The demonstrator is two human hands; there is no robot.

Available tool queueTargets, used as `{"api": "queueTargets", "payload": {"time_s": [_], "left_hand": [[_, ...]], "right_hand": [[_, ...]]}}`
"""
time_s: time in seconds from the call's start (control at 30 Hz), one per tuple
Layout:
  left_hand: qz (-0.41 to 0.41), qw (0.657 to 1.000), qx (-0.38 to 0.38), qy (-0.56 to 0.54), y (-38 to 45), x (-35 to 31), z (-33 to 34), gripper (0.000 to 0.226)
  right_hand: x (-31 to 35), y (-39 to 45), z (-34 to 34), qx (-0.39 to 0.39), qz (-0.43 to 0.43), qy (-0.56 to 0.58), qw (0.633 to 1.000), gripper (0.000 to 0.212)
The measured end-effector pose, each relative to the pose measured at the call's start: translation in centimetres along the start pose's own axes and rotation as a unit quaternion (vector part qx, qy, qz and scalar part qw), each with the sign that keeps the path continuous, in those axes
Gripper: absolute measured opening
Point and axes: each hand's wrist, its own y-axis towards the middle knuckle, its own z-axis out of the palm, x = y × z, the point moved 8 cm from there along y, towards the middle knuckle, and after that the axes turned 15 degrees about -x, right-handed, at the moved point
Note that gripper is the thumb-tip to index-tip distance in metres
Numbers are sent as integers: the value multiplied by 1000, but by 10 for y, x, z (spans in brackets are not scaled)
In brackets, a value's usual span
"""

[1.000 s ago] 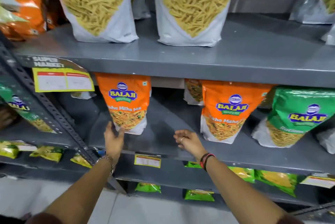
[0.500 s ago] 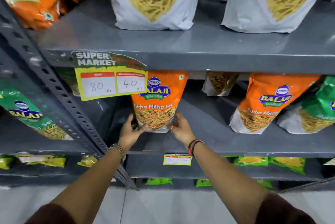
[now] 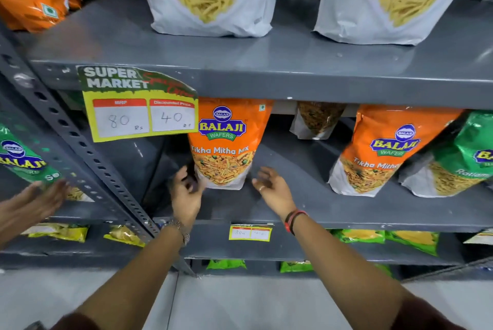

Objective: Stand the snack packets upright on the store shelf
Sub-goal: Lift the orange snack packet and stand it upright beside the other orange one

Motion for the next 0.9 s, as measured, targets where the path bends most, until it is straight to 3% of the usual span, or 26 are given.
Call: {"api": "queueTargets", "payload": {"time_s": [0.07, 0.1, 0.23, 0.33, 0.43, 0.53, 0.63, 0.7, 0.9], "left_hand": [[-16, 995, -94, -29, -16, 9, -7, 32], [-32, 993, -106, -51, -27, 10, -2, 28], [-33, 993, -62, -90, -77, 0, 45, 16], [-32, 992, 17, -118, -120, -16, 103, 17], [-25, 980, 186, -68, -162, -32, 177, 20], [-42, 959, 278, 41, -195, -37, 229, 45], [-39, 948, 315, 39, -216, -49, 252, 55], [-44, 946, 320, 16, -226, -55, 254, 56], [-56, 965, 251, -58, -211, -55, 229, 39]], "right_hand": [[-13, -3, -36, -53, -15, -1, 998, 34], [-19, -3, -59, -83, -31, -17, 996, 27], [-51, -1, -152, -171, -59, -45, 983, 18], [-76, 4, -223, -230, -45, -28, 972, 15], [-97, 26, -277, -268, 19, 18, 963, 15], [-100, 55, -296, -209, 77, 87, 971, 35], [-88, 70, -284, -110, 100, 139, 979, 69], [-81, 71, -269, -66, 89, 138, 984, 65], [-79, 54, -239, -61, 104, 155, 980, 61]]}}
